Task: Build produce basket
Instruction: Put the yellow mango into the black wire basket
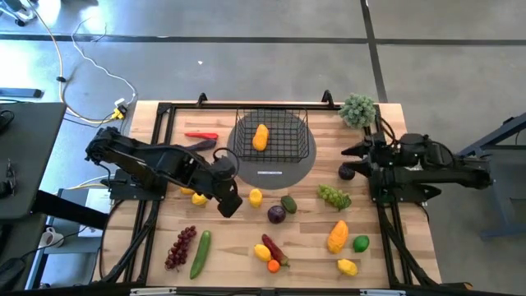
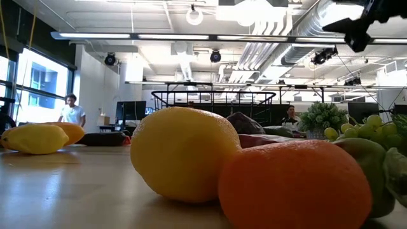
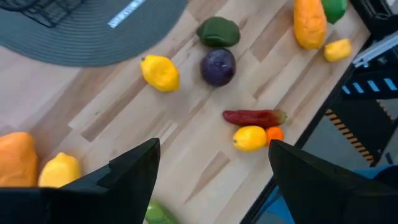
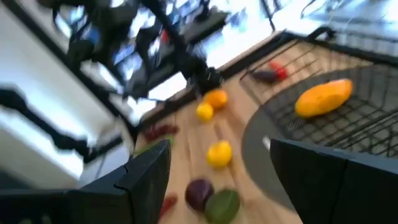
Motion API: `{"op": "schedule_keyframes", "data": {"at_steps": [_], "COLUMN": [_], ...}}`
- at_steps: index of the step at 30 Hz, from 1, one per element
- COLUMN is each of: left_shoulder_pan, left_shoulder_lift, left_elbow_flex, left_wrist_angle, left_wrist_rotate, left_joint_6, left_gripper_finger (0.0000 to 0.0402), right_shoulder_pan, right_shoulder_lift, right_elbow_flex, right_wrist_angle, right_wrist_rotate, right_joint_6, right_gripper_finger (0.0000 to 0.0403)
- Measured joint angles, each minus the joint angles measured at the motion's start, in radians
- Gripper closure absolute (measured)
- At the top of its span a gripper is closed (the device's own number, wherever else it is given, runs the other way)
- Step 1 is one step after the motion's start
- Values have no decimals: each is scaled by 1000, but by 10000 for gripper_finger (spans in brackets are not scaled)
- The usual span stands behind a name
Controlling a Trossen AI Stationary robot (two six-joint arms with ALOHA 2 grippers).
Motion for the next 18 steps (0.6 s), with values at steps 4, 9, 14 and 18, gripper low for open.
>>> {"op": "schedule_keyframes", "data": {"at_steps": [4, 9, 14, 18], "left_shoulder_pan": [0, 0, 0, 0], "left_shoulder_lift": [-11, -16, -15, -15], "left_elbow_flex": [0, 0, 0, 0], "left_wrist_angle": [-2, -4, -6, -5], "left_wrist_rotate": [-8, -19, -25, -25], "left_joint_6": [-1, 1, 1, 1], "left_gripper_finger": [112, 112, 112, 112], "right_shoulder_pan": [0, 1, 36, 95], "right_shoulder_lift": [83, 159, 206, 245], "right_elbow_flex": [90, 150, 172, 179], "right_wrist_angle": [-104, -150, -171, -218], "right_wrist_rotate": [-141, -328, -383, -382], "right_joint_6": [-53, -200, -293, -340], "right_gripper_finger": [146, 146, 146, 146]}}
